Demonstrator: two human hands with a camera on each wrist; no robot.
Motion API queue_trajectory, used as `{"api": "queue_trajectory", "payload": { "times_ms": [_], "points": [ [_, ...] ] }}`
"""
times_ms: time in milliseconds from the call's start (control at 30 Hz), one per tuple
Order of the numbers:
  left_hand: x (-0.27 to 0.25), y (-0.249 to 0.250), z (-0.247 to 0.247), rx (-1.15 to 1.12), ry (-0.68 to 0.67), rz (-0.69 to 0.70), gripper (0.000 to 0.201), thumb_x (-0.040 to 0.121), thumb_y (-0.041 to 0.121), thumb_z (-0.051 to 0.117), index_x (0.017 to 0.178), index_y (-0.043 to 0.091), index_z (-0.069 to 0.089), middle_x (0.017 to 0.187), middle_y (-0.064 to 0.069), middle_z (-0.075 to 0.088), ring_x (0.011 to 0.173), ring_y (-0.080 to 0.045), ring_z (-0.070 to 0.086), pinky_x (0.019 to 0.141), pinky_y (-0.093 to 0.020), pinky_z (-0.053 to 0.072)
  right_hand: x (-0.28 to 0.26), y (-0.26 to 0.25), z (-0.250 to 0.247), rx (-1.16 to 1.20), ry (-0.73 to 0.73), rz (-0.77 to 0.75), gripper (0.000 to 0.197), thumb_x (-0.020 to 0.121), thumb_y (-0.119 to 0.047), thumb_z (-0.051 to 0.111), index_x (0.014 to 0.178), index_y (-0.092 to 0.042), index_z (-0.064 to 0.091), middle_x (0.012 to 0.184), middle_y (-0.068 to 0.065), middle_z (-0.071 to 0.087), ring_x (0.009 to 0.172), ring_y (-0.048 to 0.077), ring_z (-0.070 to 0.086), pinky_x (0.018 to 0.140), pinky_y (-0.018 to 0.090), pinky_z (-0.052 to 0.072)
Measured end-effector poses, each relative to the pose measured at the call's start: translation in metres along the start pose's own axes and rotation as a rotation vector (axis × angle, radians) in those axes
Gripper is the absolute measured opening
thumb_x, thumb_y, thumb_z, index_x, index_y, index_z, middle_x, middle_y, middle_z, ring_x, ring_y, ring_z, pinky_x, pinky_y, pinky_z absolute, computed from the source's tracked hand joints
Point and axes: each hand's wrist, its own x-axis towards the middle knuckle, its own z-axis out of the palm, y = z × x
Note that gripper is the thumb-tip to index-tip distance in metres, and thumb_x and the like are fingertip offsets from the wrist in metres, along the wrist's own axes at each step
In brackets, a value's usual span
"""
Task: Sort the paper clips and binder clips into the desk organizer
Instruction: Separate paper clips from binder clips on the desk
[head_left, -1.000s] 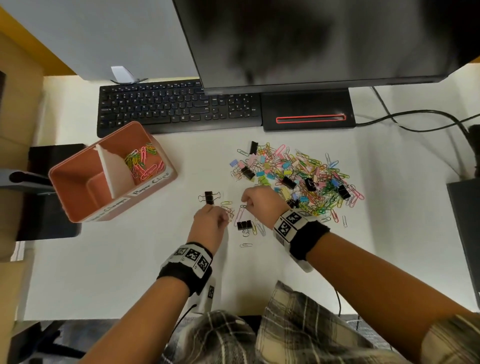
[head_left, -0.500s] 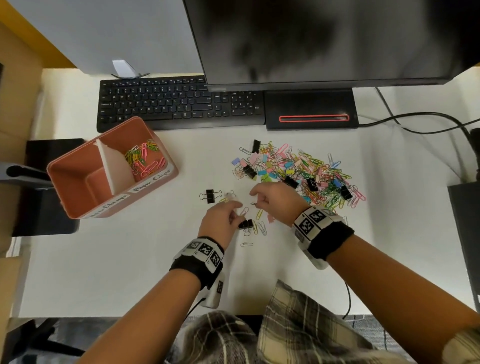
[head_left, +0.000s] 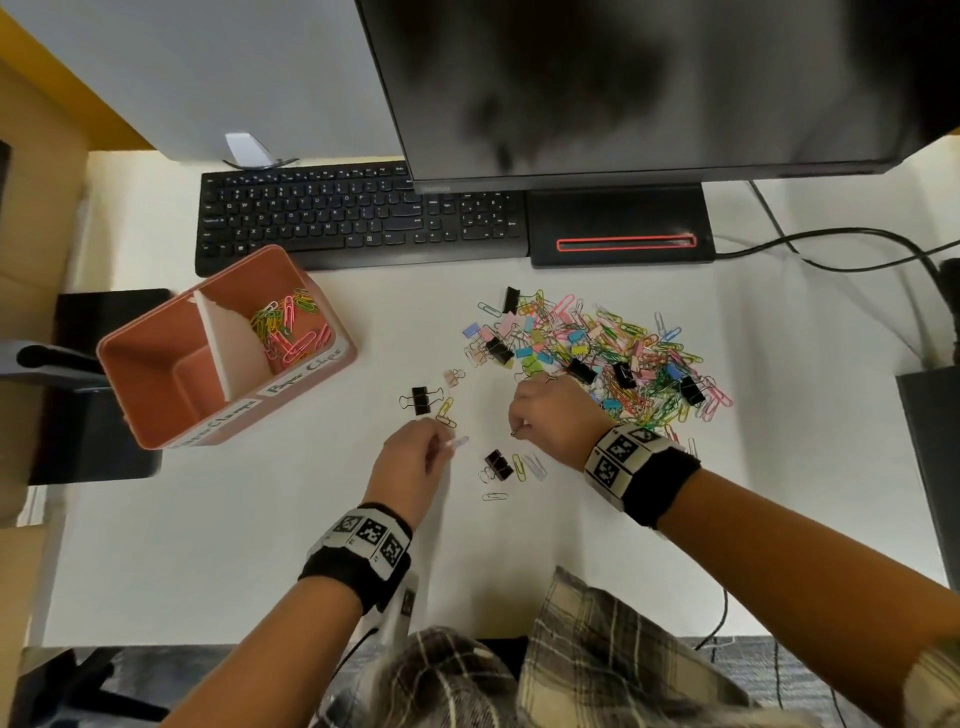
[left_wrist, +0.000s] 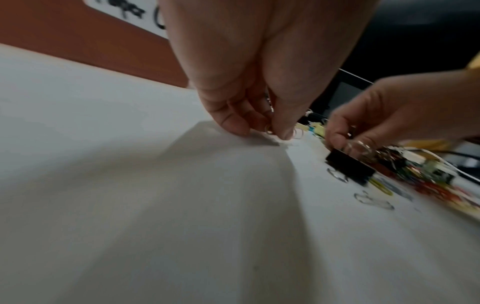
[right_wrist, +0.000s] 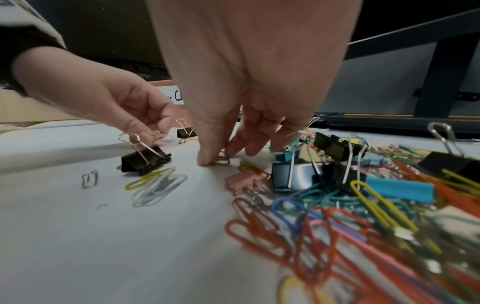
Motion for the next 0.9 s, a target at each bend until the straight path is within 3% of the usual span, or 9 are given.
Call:
{"api": "queue_trajectory", "payload": {
  "times_ms": [133,200,267,333,400,567,733,833,900],
  "points": [
    [-0.001,-0.001,-0.008,-0.042,0.043,-0.069,0.028,0.083,0.016,0.065,0.110,0.021,0.060,0.080,-0.001,0.061,0.075,-0.012,0.054,0.068,0.000,0.035,-0.007,0.002,-0.007,0.104,0.087,0.002,0.019,0.092,-0.025,0.050,0.100,-0.017,0.065,0.096,0.001,0.068,0.091,0.019,0.057,0.090,0.038,0.043],
    [0.005,0.001,-0.009,-0.018,0.028,-0.043,0.035,0.083,0.015,0.065,0.117,0.021,0.059,0.084,-0.002,0.062,0.079,-0.013,0.054,0.071,0.001,0.033,-0.017,0.001,-0.008,0.235,0.126,0.042,0.021,0.091,-0.023,0.054,0.109,-0.016,0.062,0.092,0.002,0.065,0.085,0.014,0.053,0.083,0.032,0.046],
    [0.013,0.003,-0.008,0.018,0.018,-0.025,0.036,0.084,0.015,0.065,0.119,0.019,0.059,0.089,-0.002,0.063,0.082,-0.013,0.055,0.073,0.000,0.032,-0.031,-0.004,-0.005,0.355,0.068,0.097,0.030,0.090,-0.024,0.057,0.118,-0.017,0.056,0.086,-0.004,0.057,0.079,0.009,0.050,0.075,0.024,0.043],
    [0.021,0.006,-0.007,0.019,0.018,-0.041,0.032,0.084,0.016,0.064,0.116,0.017,0.061,0.092,-0.003,0.062,0.083,-0.014,0.056,0.076,-0.008,0.033,-0.043,-0.010,0.005,0.420,0.018,0.146,0.035,0.088,-0.024,0.060,0.122,-0.017,0.053,0.084,-0.008,0.054,0.077,0.008,0.051,0.075,0.024,0.044],
    [0.029,0.008,-0.007,0.038,0.038,-0.062,0.023,0.084,0.016,0.064,0.107,0.016,0.064,0.092,-0.002,0.060,0.079,-0.014,0.054,0.076,-0.017,0.035,-0.049,-0.015,0.017,0.433,0.012,0.188,0.038,0.088,-0.023,0.060,0.124,-0.015,0.051,0.090,-0.003,0.060,0.082,0.010,0.052,0.082,0.030,0.048],
    [0.038,0.006,-0.004,0.108,0.045,-0.005,0.007,0.083,0.008,0.064,0.089,0.009,0.068,0.093,-0.002,0.050,0.085,-0.017,0.049,0.081,-0.021,0.036,-0.044,-0.022,0.032,0.441,0.051,0.311,0.033,0.090,-0.018,0.056,0.122,-0.012,0.050,0.114,0.009,0.060,0.104,0.024,0.057,0.085,0.030,0.044],
    [0.039,0.004,-0.007,0.161,0.011,0.064,0.007,0.083,0.005,0.062,0.089,0.007,0.067,0.093,-0.009,0.059,0.090,-0.025,0.052,0.080,-0.027,0.039,-0.039,-0.017,0.037,0.419,0.119,0.250,0.017,0.092,-0.009,0.052,0.106,-0.005,0.062,0.115,0.008,0.052,0.105,0.019,0.053,0.084,0.014,0.035],
    [0.037,0.003,-0.013,0.189,-0.008,0.065,0.004,0.084,0.008,0.062,0.087,0.007,0.065,0.084,-0.005,0.057,0.084,-0.026,0.053,0.074,-0.028,0.039,-0.038,-0.015,0.038,0.446,0.152,0.273,0.015,0.090,-0.011,0.054,0.102,-0.007,0.062,0.105,0.010,0.058,0.102,0.023,0.054,0.087,0.029,0.045],
    [0.038,0.004,-0.016,0.220,-0.043,0.060,0.005,0.085,0.011,0.062,0.087,0.007,0.064,0.082,-0.003,0.052,0.080,-0.023,0.049,0.073,-0.029,0.040,-0.038,-0.013,0.037,0.444,0.126,0.284,0.016,0.090,-0.013,0.056,0.104,-0.007,0.062,0.105,0.011,0.059,0.100,0.023,0.056,0.087,0.032,0.047]
  ]
}}
